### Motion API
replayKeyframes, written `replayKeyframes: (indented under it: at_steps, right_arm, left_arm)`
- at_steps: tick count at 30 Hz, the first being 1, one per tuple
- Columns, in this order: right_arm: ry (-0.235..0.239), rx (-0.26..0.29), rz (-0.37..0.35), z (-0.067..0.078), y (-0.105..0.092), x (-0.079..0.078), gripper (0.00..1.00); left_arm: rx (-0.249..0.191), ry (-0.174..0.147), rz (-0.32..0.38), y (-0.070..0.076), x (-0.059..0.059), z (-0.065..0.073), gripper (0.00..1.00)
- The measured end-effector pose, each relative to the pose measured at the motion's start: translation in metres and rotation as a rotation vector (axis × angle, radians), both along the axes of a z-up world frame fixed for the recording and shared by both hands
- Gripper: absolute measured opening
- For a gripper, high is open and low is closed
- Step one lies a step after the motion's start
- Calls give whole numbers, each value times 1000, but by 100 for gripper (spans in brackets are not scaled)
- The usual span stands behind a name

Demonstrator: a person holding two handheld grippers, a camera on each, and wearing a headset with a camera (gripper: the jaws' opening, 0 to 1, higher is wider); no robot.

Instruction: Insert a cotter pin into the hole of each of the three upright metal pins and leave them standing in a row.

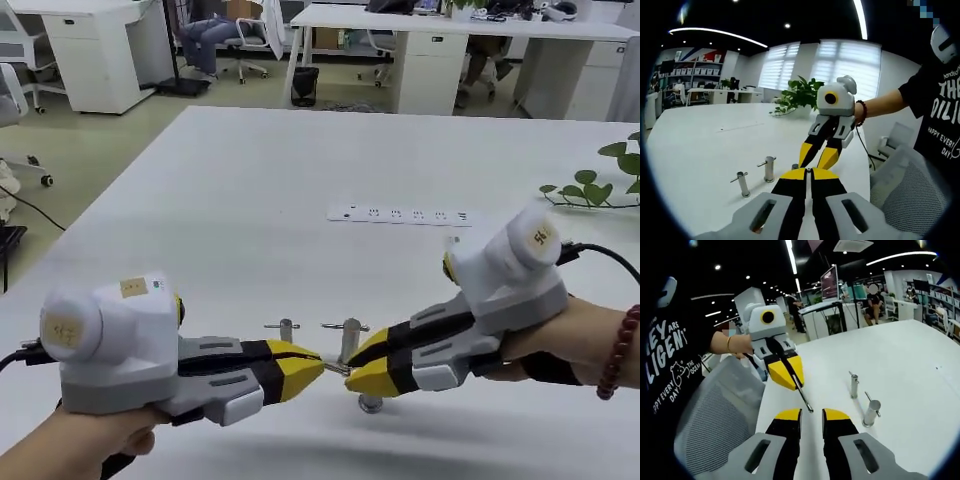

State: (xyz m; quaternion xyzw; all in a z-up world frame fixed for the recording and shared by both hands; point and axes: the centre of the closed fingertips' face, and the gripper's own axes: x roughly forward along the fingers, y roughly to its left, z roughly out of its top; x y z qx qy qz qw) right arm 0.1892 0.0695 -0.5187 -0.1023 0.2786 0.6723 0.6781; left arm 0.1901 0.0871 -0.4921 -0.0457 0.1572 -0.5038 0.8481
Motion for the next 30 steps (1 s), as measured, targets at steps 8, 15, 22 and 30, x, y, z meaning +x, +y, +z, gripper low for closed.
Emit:
replayKeyframes:
  at_steps: [8, 15, 22, 30]
  right_arm:
    - [-13, 10, 29, 2, 5, -7, 5]
    - [-32, 12, 52, 5, 6, -9, 2]
    - [-71, -8, 96, 5, 5, -12, 0]
    - [-150, -82, 167, 2, 3, -18, 0]
  left_arm:
    - [-38, 3, -8, -2, -3, 7, 0]
    - [-48, 19, -17, -3, -6, 6, 0]
    - [-44, 24, -20, -3, -8, 4, 0]
    - [-43, 36, 5, -6, -6, 2, 1]
